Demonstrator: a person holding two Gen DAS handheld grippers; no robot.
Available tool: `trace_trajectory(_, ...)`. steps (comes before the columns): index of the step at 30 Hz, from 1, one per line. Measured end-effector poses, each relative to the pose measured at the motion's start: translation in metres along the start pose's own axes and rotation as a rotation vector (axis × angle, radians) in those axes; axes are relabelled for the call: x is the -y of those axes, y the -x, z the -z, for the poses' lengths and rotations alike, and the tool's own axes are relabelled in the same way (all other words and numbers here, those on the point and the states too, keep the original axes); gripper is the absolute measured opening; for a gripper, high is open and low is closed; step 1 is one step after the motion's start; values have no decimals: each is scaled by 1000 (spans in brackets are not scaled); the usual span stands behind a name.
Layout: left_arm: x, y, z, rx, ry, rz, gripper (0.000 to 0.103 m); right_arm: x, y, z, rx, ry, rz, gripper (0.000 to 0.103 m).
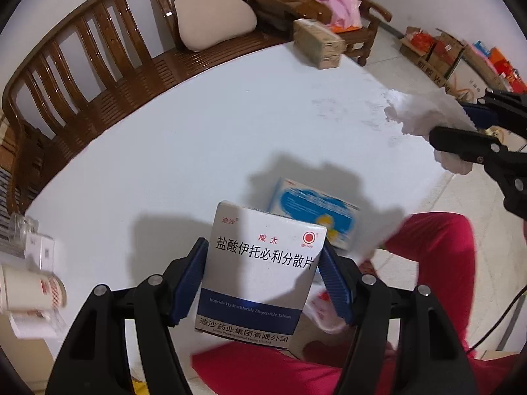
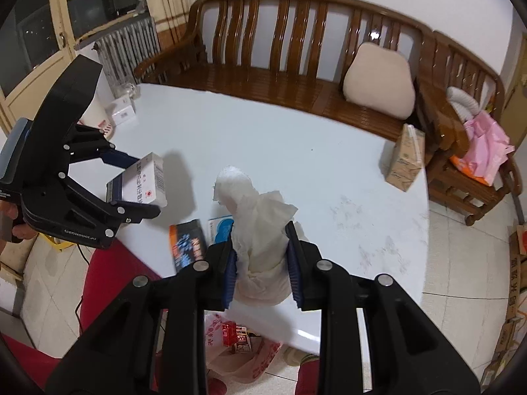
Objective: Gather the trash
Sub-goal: 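Carry the white medicine box and tissue down to the white bag with both grippers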
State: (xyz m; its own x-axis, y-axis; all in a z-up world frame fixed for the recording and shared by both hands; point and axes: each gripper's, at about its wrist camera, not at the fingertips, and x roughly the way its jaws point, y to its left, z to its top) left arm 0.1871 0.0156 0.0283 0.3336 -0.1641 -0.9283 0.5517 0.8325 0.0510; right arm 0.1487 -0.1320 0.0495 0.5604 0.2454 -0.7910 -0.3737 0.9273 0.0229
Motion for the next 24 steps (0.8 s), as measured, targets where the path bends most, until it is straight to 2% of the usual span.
trace_trajectory(5, 31, 18, 27, 34, -8, 15, 65, -17, 31, 30, 11, 9, 14, 27)
trace_trajectory(9, 52, 16, 50, 43, -12, 11, 65, -28, 41, 56, 2, 8, 8, 27)
trace_trajectory(11, 61, 12, 62, 36, -7, 38, 65, -35, 46, 71, -3, 7, 5, 27)
trace_trajectory(24, 99, -21, 120, 31, 46, 46, 65, -64, 41, 135, -52, 0, -6, 27)
